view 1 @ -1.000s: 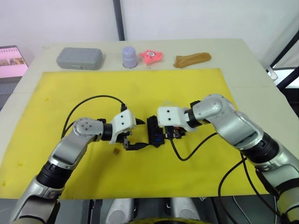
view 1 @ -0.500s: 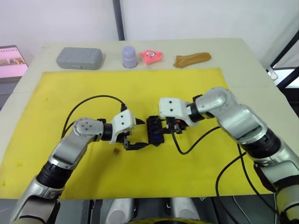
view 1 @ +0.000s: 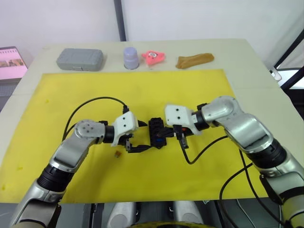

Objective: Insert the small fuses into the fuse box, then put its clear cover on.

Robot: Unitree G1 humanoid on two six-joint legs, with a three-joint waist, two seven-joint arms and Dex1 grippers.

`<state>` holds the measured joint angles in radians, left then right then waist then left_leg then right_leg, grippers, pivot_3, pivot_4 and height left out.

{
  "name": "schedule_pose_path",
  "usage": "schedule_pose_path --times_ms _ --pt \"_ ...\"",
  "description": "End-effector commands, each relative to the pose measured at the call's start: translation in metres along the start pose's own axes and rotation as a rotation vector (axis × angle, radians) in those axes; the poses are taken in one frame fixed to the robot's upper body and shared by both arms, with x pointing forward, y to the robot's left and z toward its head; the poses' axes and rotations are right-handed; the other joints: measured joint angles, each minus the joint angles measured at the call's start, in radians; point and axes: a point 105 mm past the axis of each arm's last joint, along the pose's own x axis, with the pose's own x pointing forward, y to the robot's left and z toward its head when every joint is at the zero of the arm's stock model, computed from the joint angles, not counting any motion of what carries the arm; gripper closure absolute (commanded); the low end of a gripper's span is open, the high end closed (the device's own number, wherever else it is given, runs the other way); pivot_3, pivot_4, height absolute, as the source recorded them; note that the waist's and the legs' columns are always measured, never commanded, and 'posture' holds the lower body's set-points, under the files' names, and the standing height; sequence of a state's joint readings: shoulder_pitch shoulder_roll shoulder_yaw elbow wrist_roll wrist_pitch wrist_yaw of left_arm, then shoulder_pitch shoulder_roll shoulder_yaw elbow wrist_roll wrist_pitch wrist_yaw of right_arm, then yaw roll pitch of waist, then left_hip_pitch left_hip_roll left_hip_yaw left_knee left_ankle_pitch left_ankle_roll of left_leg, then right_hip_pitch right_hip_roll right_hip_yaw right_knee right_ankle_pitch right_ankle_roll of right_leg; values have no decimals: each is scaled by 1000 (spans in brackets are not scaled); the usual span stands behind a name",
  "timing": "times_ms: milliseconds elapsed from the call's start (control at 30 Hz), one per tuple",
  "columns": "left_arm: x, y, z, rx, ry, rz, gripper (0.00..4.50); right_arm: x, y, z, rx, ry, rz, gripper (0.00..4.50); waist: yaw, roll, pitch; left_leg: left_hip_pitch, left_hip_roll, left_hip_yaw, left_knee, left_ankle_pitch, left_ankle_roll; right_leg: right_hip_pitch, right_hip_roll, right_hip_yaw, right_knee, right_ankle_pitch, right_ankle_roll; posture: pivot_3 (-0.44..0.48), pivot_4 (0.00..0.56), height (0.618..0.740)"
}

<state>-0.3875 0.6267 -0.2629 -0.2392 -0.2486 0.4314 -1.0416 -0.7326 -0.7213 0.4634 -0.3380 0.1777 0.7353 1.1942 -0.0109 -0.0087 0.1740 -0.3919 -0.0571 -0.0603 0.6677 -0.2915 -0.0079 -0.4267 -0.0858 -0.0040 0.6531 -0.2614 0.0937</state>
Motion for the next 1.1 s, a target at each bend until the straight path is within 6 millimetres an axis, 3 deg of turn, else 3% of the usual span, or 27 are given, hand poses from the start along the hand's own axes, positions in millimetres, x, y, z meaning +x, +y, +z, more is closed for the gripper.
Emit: schedule_pose_path --times_ms 33,367,600,700,767,933,1033,1100 --pt "-2 2 8 35 -13 4 0 2 -2 -2 -18 7 -17 4441 0 0 0 0 0 0 0 0 0 0 0 0 0 0 0 0 150 731" --pt "-3 2 8 33 -11 7 0 11 -1 -27 -10 100 -16 4441 0 0 0 0 0 0 0 0 0 0 0 0 0 0 0 0 150 731" --pt "-4 2 8 28 -15 15 0 11 0 -34 -33 147 -15 4441 0 -1 -1 1 0 0 0 0 0 1 0 0 0 0 0 0 150 731" --pt "-5 3 9 20 -21 21 0 8 -2 -27 -34 122 -16 4441 0 -1 -1 2 0 0 0 0 0 2 0 0 0 0 0 0 150 731" --pt "-10 4 13 7 -39 25 0 -2 -8 -3 -15 19 -28 4441 0 -1 -1 2 0 0 0 0 0 2 0 0 0 0 0 0 150 731" --pt "-30 6 37 -62 -137 16 0 -24 -15 30 1 -120 -41 4441 -1 -1 -1 0 0 0 0 0 0 0 0 0 0 0 0 0 150 731" --pt "-48 10 45 -108 -156 46 0 -38 -19 36 -1 -146 -66 4441 -1 -1 -1 -1 0 0 0 0 0 -1 0 0 0 0 0 0 150 731" --pt "-73 18 42 -160 -124 107 0 -55 -25 28 7 -127 -106 4441 -1 -1 0 -1 0 0 0 0 0 -1 0 0 0 0 0 0 150 731"
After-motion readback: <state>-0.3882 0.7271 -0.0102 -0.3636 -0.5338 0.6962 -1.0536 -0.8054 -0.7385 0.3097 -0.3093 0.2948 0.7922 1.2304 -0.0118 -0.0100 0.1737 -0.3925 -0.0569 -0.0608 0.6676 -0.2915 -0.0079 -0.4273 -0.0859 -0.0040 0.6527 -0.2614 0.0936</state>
